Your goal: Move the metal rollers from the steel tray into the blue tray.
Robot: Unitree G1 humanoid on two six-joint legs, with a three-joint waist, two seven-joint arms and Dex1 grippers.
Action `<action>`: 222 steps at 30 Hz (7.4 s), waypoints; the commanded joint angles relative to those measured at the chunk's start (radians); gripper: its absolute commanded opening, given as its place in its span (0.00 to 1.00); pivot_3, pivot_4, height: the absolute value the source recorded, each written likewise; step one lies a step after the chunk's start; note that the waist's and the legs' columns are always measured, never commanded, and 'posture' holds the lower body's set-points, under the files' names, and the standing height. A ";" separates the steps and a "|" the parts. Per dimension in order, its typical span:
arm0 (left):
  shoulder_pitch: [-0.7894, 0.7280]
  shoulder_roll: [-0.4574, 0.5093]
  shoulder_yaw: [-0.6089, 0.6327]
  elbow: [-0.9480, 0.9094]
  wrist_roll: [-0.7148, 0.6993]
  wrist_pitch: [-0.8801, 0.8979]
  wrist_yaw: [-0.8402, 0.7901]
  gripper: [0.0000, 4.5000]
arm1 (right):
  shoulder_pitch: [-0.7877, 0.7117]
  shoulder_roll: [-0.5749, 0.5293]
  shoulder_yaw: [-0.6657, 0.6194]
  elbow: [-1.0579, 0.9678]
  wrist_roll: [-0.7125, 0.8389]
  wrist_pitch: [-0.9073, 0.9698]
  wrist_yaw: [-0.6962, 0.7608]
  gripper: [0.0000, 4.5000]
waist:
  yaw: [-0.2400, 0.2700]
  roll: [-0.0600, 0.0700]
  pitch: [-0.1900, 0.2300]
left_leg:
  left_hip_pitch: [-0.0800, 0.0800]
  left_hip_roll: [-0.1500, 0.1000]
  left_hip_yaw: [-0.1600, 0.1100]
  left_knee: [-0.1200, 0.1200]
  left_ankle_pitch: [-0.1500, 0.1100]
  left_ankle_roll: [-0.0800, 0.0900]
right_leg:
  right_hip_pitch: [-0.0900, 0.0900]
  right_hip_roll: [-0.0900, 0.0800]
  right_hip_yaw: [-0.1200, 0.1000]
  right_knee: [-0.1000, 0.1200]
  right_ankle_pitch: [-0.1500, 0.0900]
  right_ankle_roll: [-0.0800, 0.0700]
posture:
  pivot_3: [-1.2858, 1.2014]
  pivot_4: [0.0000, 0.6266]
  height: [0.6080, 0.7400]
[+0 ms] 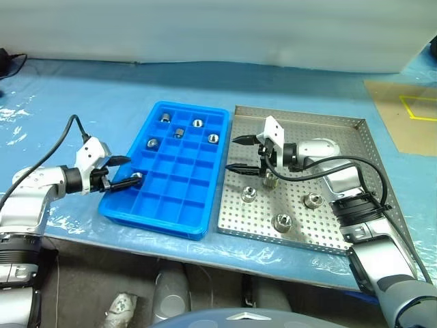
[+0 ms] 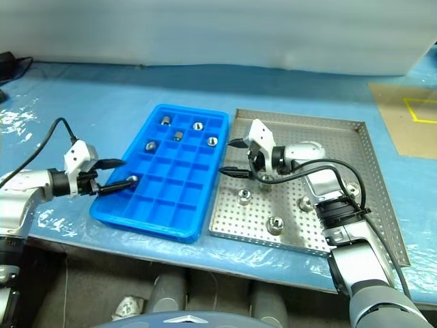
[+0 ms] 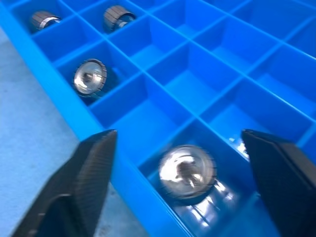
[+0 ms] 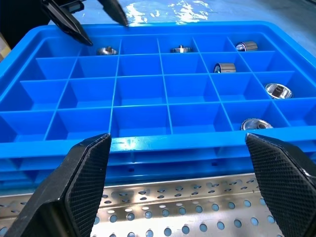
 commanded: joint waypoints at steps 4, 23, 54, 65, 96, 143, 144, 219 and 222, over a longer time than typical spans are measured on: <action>-0.106 0.082 0.022 0.075 0.004 -0.003 -0.034 0.98 | 0.020 -0.019 -0.044 -0.067 0.013 0.005 -0.014 1.00 | -0.003 0.000 0.000 | -0.001 0.000 0.000 0.000 0.002 -0.004 | 0.000 0.000 0.000 0.000 0.000 0.000 | 0.57 0.24 1.00; -0.770 -0.346 -0.249 0.587 0.108 -0.214 -0.249 0.98 | 0.230 -0.136 -0.214 -0.331 0.053 0.130 -0.157 1.00 | -0.025 -0.001 0.001 | -0.004 -0.002 -0.001 0.003 0.002 -0.003 | 0.001 0.000 0.000 -0.001 0.000 0.001 | 0.44 0.24 1.00; -0.766 -0.640 -0.476 0.916 0.416 -0.574 -0.412 0.98 | 0.565 -0.260 -0.433 -0.879 0.355 0.420 -0.327 1.00 | -0.135 -0.001 0.000 | 0.004 -0.003 0.005 0.006 -0.006 0.011 | 0.010 -0.001 0.006 -0.012 0.001 0.001 | 0.32 0.24 1.00; -0.771 -0.658 -0.522 0.931 0.483 -0.604 -0.420 0.98 | 0.582 -0.272 -0.421 -0.879 0.327 0.403 -0.383 1.00 | -0.161 -0.001 0.000 | 0.017 -0.003 0.012 0.000 -0.007 0.012 | 0.017 0.000 0.019 -0.017 0.000 0.001 | 0.30 0.24 1.00; -0.812 -0.665 -0.463 0.953 0.465 -0.599 -0.323 0.38 | 0.578 -0.260 -0.392 -0.835 0.277 0.350 -0.426 1.00 | -0.165 -0.001 0.000 | 0.016 -0.005 0.015 -0.002 -0.008 0.013 | 0.014 0.000 0.023 -0.018 -0.001 0.004 | 0.32 0.24 1.00; -0.389 -0.074 -0.138 0.287 0.113 0.070 -0.238 0.38 | 0.095 -0.097 -0.055 -0.295 0.097 0.082 -0.059 1.00 | -0.024 -0.007 0.006 | 0.000 -0.001 0.004 -0.001 0.002 -0.004 | 0.000 -0.001 0.003 -0.002 -0.001 0.002 | 0.51 0.24 1.00; -0.388 -0.079 -0.148 0.294 0.116 0.069 -0.240 0.38 | 0.100 -0.100 -0.058 -0.301 0.099 0.085 -0.060 1.00 | -0.025 -0.007 0.006 | 0.000 -0.001 0.004 -0.001 0.002 -0.004 | 0.000 -0.001 0.003 -0.001 -0.001 0.002 | 0.51 0.24 1.00; -0.895 -0.794 -0.354 1.105 0.493 -0.347 -0.085 0.74 | 0.690 -0.242 -0.472 -0.915 0.221 0.378 -0.434 1.00 | -0.187 -0.005 0.005 | -0.001 -0.003 0.007 0.008 -0.008 0.016 | 0.010 -0.001 0.007 -0.019 0.004 0.002 | 0.27 0.24 1.00; -0.881 -0.791 -0.362 1.105 0.510 -0.350 -0.083 0.74 | 0.688 -0.244 -0.465 -0.911 0.213 0.375 -0.436 1.00 | -0.187 -0.005 0.005 | -0.001 -0.003 0.007 0.008 -0.008 0.016 | 0.010 -0.001 0.007 -0.019 0.004 0.002 | 0.27 0.24 1.00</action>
